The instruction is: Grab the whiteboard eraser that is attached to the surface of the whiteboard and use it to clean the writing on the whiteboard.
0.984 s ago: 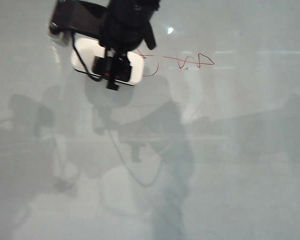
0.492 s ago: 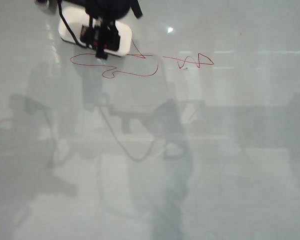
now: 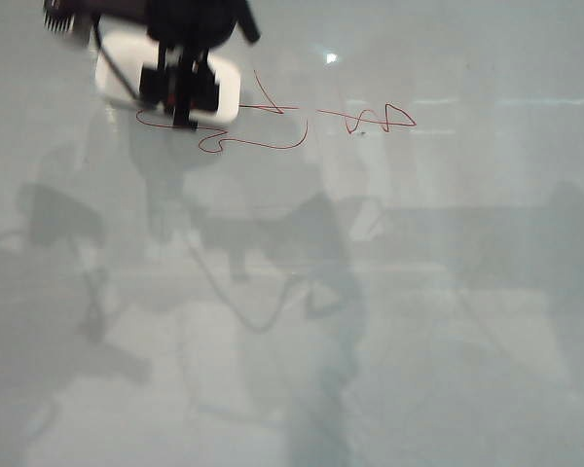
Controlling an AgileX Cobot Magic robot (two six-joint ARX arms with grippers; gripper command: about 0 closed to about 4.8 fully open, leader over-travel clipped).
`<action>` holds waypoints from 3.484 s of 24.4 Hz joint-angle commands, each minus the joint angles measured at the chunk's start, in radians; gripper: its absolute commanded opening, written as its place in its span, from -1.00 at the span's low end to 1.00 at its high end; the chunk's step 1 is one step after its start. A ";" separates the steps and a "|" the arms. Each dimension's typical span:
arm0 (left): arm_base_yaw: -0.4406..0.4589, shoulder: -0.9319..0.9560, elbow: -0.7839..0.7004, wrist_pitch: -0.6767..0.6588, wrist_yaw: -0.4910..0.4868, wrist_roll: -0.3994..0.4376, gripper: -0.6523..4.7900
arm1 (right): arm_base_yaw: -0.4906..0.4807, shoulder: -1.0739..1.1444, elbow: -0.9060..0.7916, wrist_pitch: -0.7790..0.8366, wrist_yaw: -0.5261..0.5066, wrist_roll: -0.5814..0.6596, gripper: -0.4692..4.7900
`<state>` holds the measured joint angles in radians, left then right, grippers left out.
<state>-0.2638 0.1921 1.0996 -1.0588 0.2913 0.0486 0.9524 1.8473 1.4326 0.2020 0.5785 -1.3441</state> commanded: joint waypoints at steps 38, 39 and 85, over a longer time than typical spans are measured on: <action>0.002 0.000 0.002 0.011 0.001 0.000 -0.78 | -0.133 -0.481 -0.045 -0.281 0.274 0.669 -0.19; 0.002 0.000 0.002 0.011 0.001 0.000 -0.78 | -0.141 -0.510 -0.075 -0.277 0.267 0.687 -0.19; 0.002 0.000 0.002 0.009 0.001 0.000 -0.78 | -0.463 -0.097 -0.569 0.899 -0.335 1.215 -0.26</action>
<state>-0.2638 0.1921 1.0992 -1.0592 0.2913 0.0486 0.4961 1.7378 0.8047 1.0935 0.3698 -0.1776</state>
